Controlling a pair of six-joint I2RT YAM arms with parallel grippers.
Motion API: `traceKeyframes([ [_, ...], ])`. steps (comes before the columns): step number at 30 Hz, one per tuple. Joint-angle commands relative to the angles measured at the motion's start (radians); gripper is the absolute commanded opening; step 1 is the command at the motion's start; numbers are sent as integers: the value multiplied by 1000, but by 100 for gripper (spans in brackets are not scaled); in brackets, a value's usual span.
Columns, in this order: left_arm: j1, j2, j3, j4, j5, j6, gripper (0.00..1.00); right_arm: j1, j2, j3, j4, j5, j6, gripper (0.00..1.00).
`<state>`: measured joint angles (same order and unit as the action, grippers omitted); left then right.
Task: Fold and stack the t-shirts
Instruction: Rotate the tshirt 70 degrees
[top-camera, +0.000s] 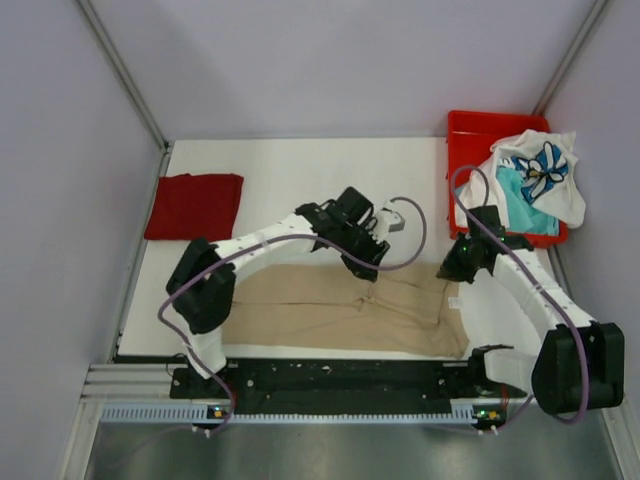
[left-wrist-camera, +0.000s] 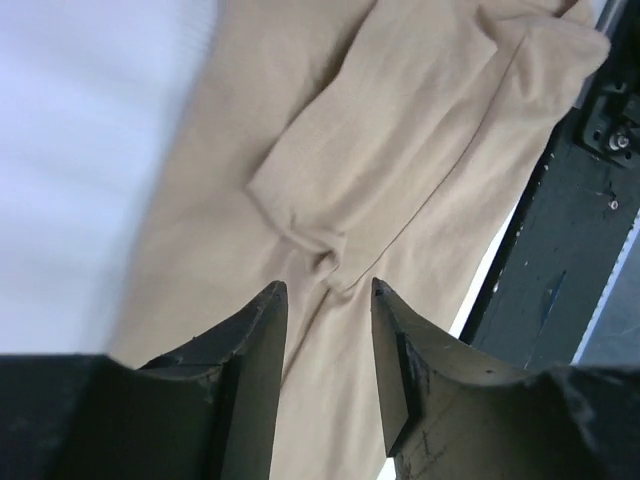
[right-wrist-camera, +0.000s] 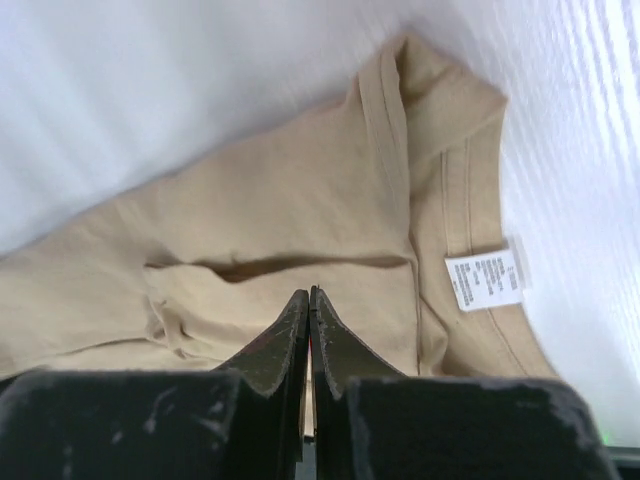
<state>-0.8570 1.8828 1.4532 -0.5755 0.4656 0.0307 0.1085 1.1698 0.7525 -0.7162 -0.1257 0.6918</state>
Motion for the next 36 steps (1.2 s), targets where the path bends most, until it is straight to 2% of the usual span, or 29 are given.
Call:
traceKeyframes([
  [1,143,-212,3,-134,16,211,45,14,111,65,-6,89,-64,0],
  [4,287,-255,-8,-227,5,262,45,48,218,103,0,121,-96,0],
  [10,597,-356,-114,-262,-8,304,45,88,451,212,3,156,-156,0],
  [17,884,-433,-230,-271,-44,359,45,151,778,551,-31,130,-232,0],
  [23,914,-507,-393,-238,-145,425,44,188,1091,1003,-133,75,-232,0],
  [29,915,-499,-468,-236,-171,448,44,189,1353,1427,-178,0,-221,0],
  [32,915,-487,-467,-247,-168,456,44,189,1410,1577,-177,-37,-209,0],
  [36,915,-484,-471,-245,-166,466,45,189,1337,1610,-160,-17,-248,0],
])
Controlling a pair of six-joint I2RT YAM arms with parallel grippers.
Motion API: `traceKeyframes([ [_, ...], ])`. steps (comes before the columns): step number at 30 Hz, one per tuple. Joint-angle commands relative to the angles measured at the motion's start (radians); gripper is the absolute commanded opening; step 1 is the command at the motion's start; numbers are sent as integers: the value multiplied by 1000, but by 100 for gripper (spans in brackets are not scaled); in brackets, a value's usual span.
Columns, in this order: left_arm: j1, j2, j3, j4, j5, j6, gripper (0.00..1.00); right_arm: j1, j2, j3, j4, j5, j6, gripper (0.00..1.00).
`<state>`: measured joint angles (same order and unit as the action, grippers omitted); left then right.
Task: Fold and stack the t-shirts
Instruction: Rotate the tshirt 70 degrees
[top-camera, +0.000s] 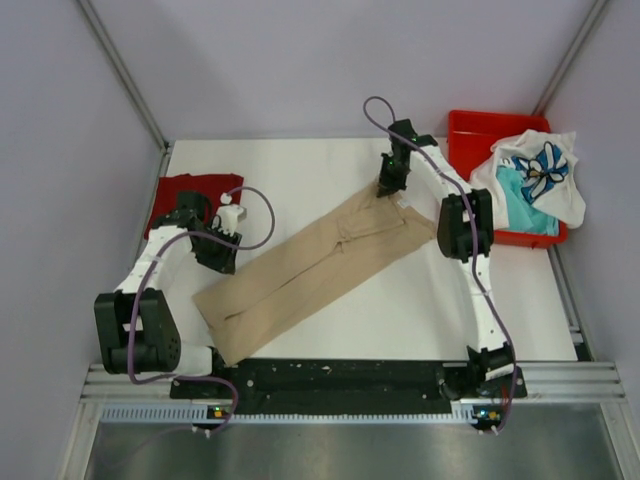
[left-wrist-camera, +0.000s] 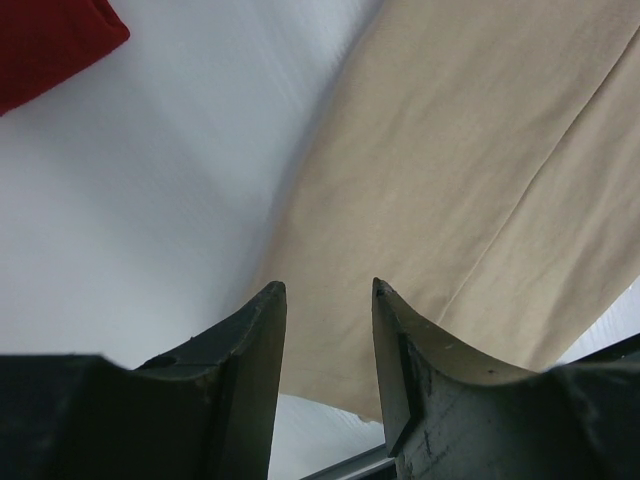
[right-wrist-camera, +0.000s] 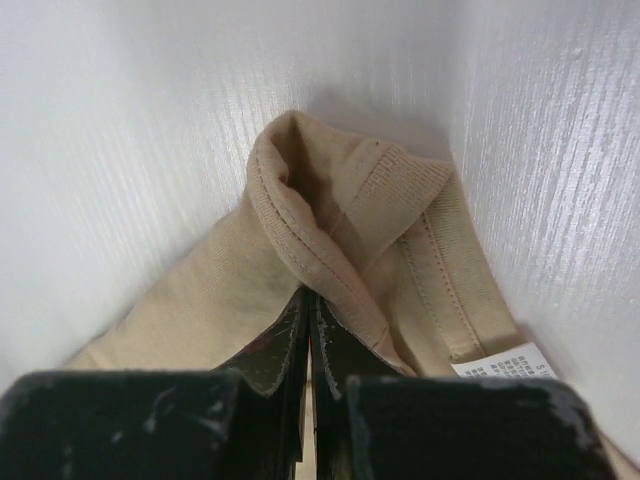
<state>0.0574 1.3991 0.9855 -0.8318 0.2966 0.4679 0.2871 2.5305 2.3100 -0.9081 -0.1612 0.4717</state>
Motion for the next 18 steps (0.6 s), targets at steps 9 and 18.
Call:
traceKeyframes([
  [9,-2,32,-7,19,13,35,45,6,-265,40,87,69,-113,0],
  [18,-1,-35,-117,5,-117,121,42,6,-611,-613,87,182,-105,0],
])
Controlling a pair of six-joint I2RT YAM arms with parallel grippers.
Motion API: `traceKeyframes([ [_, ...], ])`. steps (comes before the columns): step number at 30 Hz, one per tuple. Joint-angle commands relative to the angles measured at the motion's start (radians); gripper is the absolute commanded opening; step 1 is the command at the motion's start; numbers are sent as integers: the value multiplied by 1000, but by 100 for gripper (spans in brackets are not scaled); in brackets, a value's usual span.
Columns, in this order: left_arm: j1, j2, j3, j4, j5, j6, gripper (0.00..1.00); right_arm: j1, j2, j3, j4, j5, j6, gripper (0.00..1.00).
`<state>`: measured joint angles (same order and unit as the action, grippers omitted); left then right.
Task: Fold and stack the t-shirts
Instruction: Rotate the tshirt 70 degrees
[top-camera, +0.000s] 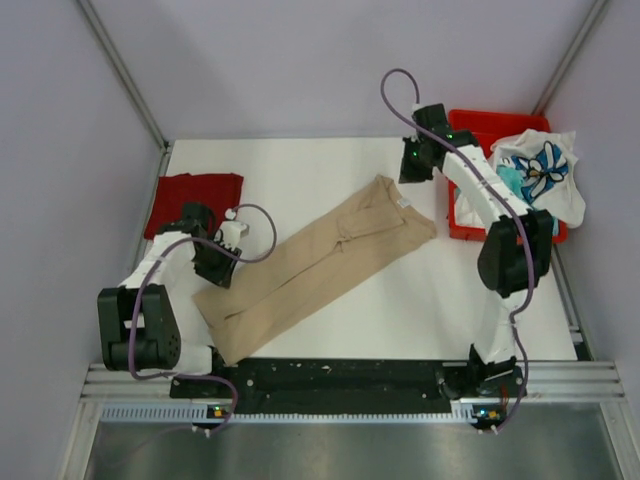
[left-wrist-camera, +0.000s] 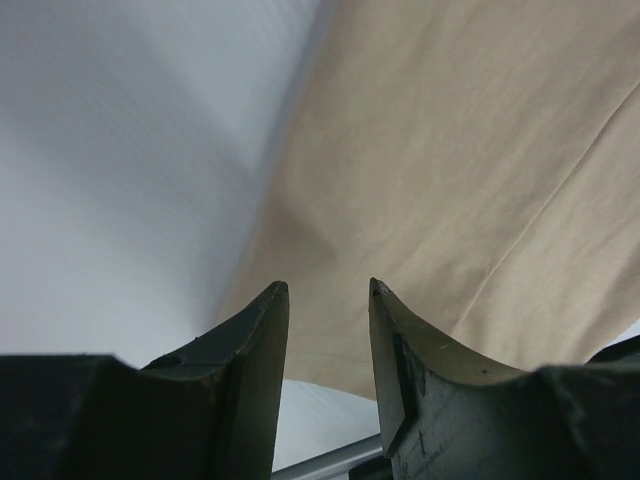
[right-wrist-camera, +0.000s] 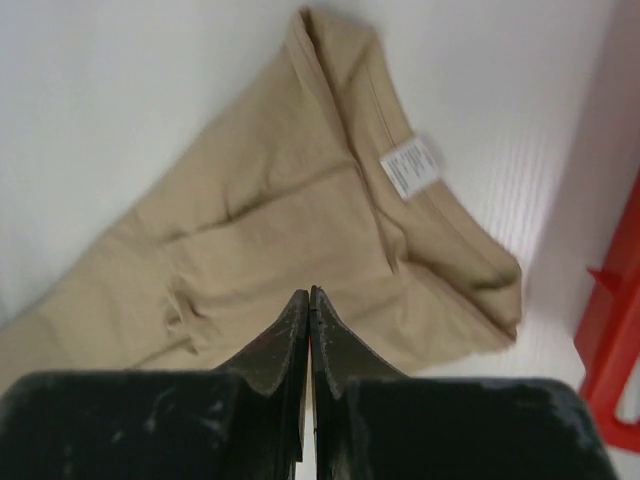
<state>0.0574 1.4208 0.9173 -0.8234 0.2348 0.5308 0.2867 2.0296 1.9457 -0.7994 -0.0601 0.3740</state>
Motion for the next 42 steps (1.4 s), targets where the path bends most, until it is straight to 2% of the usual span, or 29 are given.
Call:
traceKeyframes([
  [1,-2,-63,-54,-6,-55,61,42,9,-133,-342,-21,89,-3,0],
  [6,-1,-69,-54,-22,21,67,42,16,-172,-554,21,77,-16,0],
  [8,-11,-65,-54,-23,63,72,42,16,-134,-554,37,69,-35,0],
  [11,-45,-63,-57,-20,95,77,41,-3,-10,-464,29,94,-49,0],
  [13,-102,-69,-67,6,98,61,39,-50,113,-345,6,65,-31,0],
  [15,-171,-72,-77,41,115,55,39,-93,237,-152,-44,8,0,0],
  [18,-292,-71,-77,59,139,66,39,-132,447,242,-113,-39,45,0],
  [20,-367,-69,-69,61,182,70,40,-150,556,457,-104,-93,78,0],
  [22,-441,-63,-54,40,211,87,41,-165,603,567,-61,-145,117,0],
  [25,-502,-65,-25,-17,277,135,44,-176,519,497,57,-257,111,2],
  [29,-501,-91,-12,-60,305,231,48,-149,304,325,121,-349,-41,20],
  [30,-498,-94,-21,-54,291,259,52,-136,229,268,135,-363,-81,25],
  [33,-484,-105,-69,-8,244,320,56,-66,-45,8,244,-392,-199,43],
  [35,-466,-126,-89,-14,274,391,57,0,-214,-201,352,-391,-269,52],
  [37,-421,-155,-97,-16,372,446,58,58,-369,-440,492,-405,-328,59],
  [39,-377,-171,-100,-37,532,538,60,97,-509,-650,653,-472,-346,62],
  [40,-361,-175,-97,-60,576,596,60,115,-578,-748,757,-515,-343,70],
  [41,-347,-181,-98,-92,607,667,61,127,-636,-860,869,-558,-349,86],
  [42,-343,-186,-100,-135,615,733,61,149,-696,-951,949,-592,-368,92],
])
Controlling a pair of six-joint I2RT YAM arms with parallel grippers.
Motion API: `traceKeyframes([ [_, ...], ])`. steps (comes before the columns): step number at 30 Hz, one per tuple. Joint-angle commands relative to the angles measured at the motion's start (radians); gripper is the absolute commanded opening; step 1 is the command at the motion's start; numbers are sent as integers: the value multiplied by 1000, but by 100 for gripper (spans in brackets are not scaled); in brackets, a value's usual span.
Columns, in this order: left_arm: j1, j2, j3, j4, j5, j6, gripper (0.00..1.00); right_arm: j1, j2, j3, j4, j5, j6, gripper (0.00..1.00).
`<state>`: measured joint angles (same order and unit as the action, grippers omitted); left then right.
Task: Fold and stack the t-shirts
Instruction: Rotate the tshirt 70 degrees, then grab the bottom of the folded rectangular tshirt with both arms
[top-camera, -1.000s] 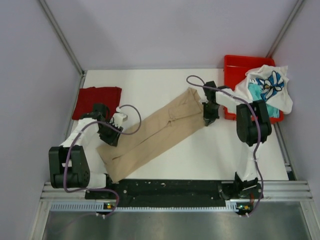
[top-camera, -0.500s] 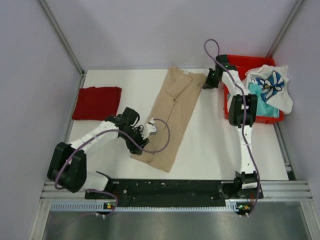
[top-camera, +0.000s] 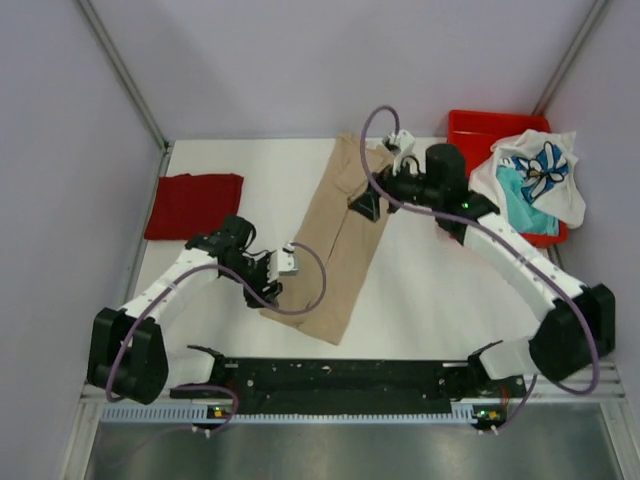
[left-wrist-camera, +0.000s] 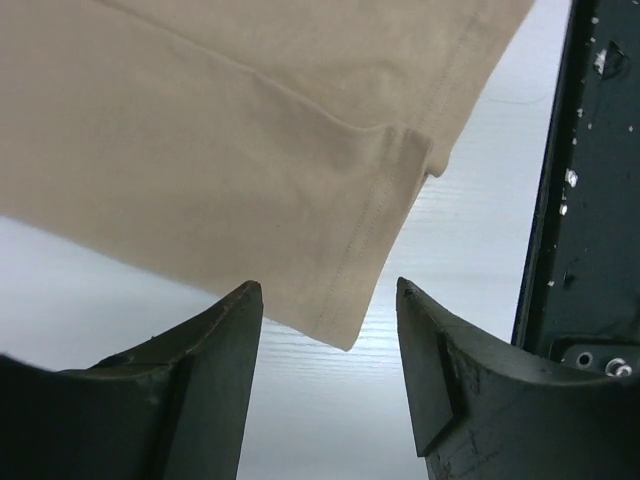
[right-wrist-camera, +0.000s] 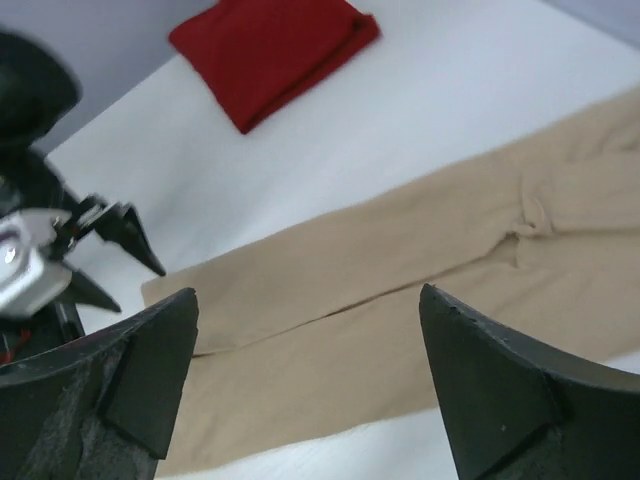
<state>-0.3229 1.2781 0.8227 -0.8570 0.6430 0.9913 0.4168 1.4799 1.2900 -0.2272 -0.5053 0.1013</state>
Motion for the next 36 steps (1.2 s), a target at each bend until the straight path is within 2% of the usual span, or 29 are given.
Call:
traceKeyframes([
  [1,41,-48,-10,-134,198,335,61,45,-205,-389,446,-153,-174,92],
  [3,42,-68,-42,-158,153,449,62,126,-294,-536,460,-138,-321,93],
  [7,42,-111,-125,-136,75,610,62,305,-406,-670,341,-134,-647,95],
  [9,39,-120,-157,-99,64,656,62,420,-423,-711,310,-41,-731,93],
  [10,38,-121,-168,-87,61,665,69,468,-411,-719,298,24,-756,91],
  [13,27,-126,-195,-24,35,662,69,604,-325,-709,253,167,-822,87],
  [16,27,-120,-224,25,-2,668,68,691,-229,-709,256,255,-893,84],
  [25,27,-105,-307,127,-78,666,65,767,-57,-716,356,289,-894,79],
  [29,21,-126,-333,200,-88,626,63,816,16,-689,327,284,-911,77],
  [30,19,-129,-341,207,-94,629,62,820,25,-684,312,275,-911,72],
  [32,15,-131,-355,217,-114,642,52,820,49,-664,267,264,-904,51],
  [33,10,-131,-361,217,-127,644,45,820,56,-650,243,266,-904,39],
  [36,1,-137,-367,184,-151,656,19,820,51,-630,152,298,-894,10],
])
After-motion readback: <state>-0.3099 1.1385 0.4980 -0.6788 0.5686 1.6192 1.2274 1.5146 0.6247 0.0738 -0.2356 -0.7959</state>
